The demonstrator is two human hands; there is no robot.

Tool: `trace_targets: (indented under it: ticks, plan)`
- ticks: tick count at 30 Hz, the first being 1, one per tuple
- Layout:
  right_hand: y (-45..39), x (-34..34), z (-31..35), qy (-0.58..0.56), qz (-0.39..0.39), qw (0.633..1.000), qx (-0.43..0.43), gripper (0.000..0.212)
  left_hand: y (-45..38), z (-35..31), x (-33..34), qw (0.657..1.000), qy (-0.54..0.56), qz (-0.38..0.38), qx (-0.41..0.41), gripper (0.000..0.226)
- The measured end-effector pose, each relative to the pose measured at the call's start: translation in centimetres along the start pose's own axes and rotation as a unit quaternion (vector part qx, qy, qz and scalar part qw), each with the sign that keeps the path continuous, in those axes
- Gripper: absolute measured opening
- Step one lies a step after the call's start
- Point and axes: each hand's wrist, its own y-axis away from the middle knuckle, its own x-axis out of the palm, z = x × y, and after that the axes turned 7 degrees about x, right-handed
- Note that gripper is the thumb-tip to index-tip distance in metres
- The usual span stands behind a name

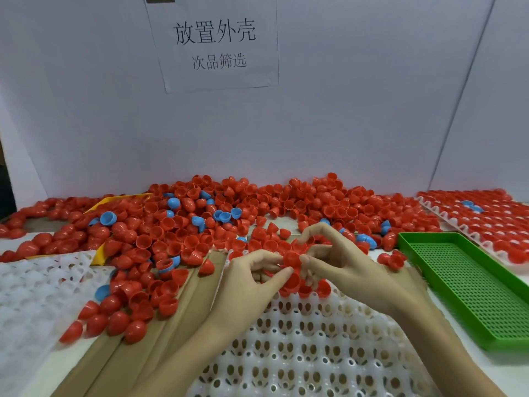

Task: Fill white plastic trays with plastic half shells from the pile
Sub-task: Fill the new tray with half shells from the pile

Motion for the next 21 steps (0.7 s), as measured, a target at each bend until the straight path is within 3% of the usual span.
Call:
trace_targets:
  ticks: [3,8,15,19,21]
  plan:
    - [-0.1,-0.1,-0.1,0.07,0.004,0.997,-0.035,0.011,-0.2,0.0,-0.2,1.0,0.004,-0.027,-0.002,0.015]
    - [-0.2,0.3,-0.6,0.123,-0.021,0.991,-0.051,0.022,-0.3,-0.1,-0.4,0.999,0.008,-0.044,0.005,0.019]
    - [0.0,-1.7,-0.9,0.169,-0.079,0.981,-0.045,0.035,-0.3,-1.3,-0.9,0.998,0.055,0.027,0.026,0.02]
    - [0.7,-5.0,-1.1,0.221,-0.096,0.97,0.024,0.022,-0.5,-0.6,-2.2,0.979,-0.164,-0.009,0.118,0.019]
    - [1.0,-6.1,-1.5,0.277,-0.074,0.956,0.054,0.016,-0.6,-0.5,-2.4,0.949,-0.251,0.084,0.169,0.026]
